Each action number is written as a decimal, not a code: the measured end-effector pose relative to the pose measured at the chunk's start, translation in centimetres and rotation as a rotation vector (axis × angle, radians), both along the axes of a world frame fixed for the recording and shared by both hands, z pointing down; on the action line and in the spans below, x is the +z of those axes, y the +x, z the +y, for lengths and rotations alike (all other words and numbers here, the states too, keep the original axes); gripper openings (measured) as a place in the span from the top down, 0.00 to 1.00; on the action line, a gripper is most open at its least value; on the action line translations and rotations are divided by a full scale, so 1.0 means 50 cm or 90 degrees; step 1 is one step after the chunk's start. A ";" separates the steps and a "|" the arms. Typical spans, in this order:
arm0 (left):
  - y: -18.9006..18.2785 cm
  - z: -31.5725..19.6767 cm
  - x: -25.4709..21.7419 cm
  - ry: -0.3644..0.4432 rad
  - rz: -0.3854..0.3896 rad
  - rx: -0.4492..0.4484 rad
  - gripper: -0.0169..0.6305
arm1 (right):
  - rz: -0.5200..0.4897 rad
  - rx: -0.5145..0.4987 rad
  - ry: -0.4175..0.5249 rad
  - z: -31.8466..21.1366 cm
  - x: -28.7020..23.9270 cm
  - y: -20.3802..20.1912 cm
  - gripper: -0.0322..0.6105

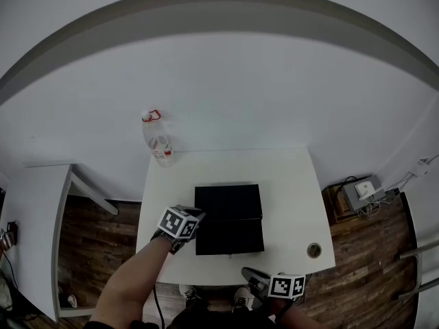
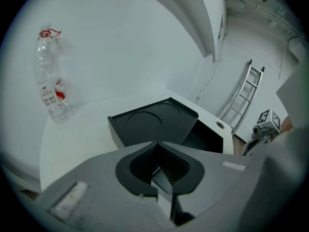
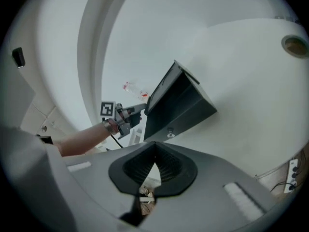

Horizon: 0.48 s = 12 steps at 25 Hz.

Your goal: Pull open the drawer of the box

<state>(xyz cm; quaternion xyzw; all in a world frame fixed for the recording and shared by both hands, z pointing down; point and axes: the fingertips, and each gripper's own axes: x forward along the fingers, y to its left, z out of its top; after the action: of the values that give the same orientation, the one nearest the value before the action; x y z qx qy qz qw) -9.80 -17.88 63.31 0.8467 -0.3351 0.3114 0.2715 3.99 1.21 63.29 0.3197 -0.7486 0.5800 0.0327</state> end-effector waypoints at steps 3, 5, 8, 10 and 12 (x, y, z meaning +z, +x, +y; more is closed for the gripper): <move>-0.006 0.052 -0.042 0.017 0.055 -0.003 0.97 | -0.028 0.025 0.041 -0.018 -0.055 0.043 0.94; 0.005 0.114 -0.062 0.004 0.115 0.000 0.97 | -0.050 0.046 0.066 -0.032 -0.089 0.071 0.94; 0.039 0.235 -0.083 -0.043 0.207 0.010 0.97 | -0.078 0.060 0.095 -0.042 -0.136 0.100 0.94; 0.064 0.310 -0.097 -0.068 0.256 0.009 0.97 | -0.092 0.050 0.109 -0.041 -0.165 0.102 0.94; 0.087 0.371 -0.110 -0.086 0.309 -0.015 0.97 | -0.108 0.029 0.123 -0.036 -0.198 0.092 0.94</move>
<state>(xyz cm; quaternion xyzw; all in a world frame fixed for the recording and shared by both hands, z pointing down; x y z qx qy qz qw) -5.45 0.67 57.83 0.8726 -0.2487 0.1176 0.4035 8.61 -0.57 53.38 0.2878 -0.7939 0.5304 -0.0748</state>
